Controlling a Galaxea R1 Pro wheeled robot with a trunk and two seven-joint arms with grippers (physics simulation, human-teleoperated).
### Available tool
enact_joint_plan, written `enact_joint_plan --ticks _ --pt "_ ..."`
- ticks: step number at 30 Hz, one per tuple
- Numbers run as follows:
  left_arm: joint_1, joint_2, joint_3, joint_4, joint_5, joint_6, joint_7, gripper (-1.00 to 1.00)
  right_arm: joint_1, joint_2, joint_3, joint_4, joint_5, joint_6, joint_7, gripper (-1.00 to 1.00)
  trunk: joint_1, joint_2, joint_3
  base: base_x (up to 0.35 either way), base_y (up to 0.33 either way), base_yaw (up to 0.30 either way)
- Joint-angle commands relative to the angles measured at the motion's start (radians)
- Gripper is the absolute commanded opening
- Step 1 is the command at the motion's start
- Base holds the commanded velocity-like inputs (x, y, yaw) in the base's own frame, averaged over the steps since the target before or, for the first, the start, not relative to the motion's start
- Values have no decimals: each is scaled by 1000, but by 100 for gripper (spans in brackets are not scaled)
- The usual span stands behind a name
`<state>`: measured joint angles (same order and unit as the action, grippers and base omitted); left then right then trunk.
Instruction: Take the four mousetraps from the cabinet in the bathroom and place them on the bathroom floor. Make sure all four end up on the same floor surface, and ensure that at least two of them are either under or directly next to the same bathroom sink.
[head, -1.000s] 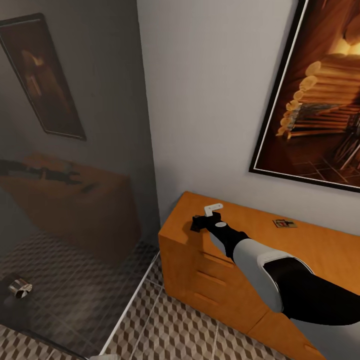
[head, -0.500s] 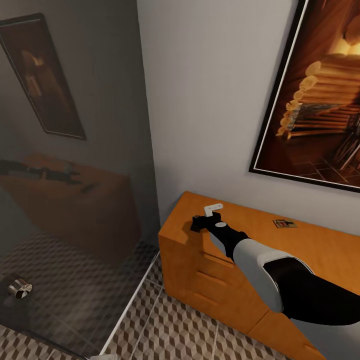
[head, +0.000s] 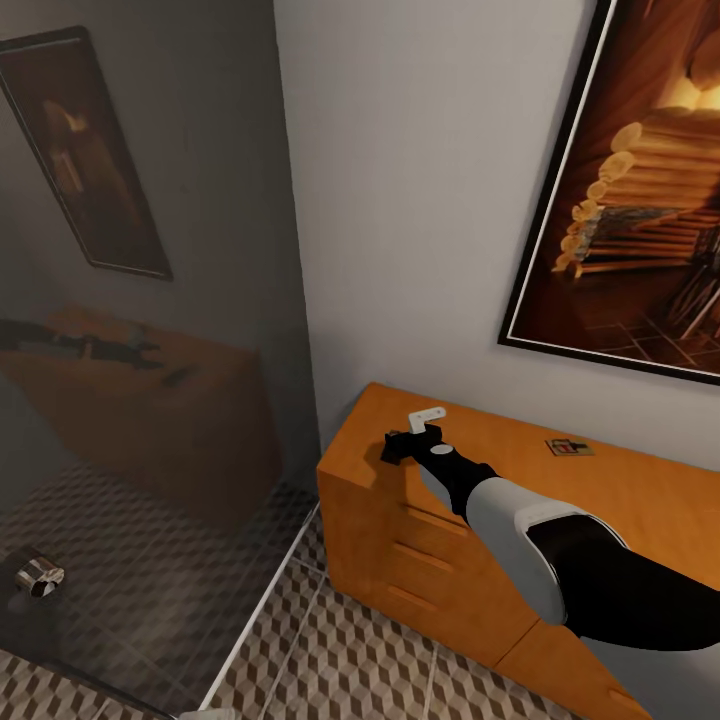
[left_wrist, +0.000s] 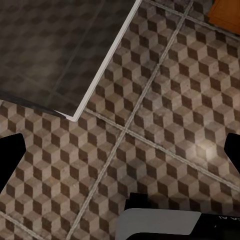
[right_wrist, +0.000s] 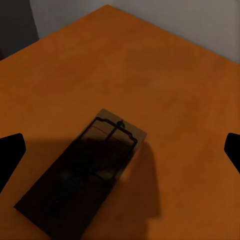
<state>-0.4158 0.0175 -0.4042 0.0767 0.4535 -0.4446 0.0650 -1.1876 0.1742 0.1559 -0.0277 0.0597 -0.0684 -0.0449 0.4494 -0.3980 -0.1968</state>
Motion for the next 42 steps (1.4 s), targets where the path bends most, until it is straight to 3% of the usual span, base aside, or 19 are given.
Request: enact_joint_plan --ticks 1,16,28,42 --pt "-1 -1 -8 3 4 -5 2 100 -1 0 4 2 6 -2 -5 100 1 -2 -2 0 0 0" --pt "-1 -1 -8 3 4 -5 3 100 -1 0 3 3 6 7 -3 100 1 -2 -2 0 0 0" --pt "-1 -1 -8 3 4 -5 3 100 -1 0 2 2 6 3 145 100 1 -2 -2 0 0 5" --pt "-1 -1 -8 3 4 -5 3 100 -1 0 2 2 8 1 151 100 1 -2 -5 0 0 113"
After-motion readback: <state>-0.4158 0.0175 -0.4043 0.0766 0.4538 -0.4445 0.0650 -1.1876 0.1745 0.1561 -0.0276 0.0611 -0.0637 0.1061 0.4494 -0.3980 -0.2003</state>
